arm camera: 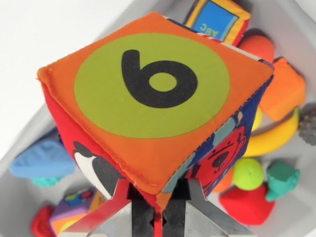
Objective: Pick an object from the bin
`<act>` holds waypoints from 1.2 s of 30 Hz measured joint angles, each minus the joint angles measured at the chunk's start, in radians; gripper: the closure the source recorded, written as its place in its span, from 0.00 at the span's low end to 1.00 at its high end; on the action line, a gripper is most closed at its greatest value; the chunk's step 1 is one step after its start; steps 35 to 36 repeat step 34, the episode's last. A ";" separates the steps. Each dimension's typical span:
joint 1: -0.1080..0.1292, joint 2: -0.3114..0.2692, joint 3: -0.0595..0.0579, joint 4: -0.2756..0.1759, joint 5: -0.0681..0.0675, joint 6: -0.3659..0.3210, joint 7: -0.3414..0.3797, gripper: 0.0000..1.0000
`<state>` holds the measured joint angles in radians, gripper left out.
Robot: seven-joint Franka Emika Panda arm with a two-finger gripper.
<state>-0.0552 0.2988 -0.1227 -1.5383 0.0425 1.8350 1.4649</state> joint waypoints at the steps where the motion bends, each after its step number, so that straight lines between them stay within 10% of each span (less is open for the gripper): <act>1: 0.000 -0.001 0.000 0.007 0.000 -0.008 0.000 1.00; 36: 0.000 -0.002 -0.003 0.096 0.000 -0.099 0.001 1.00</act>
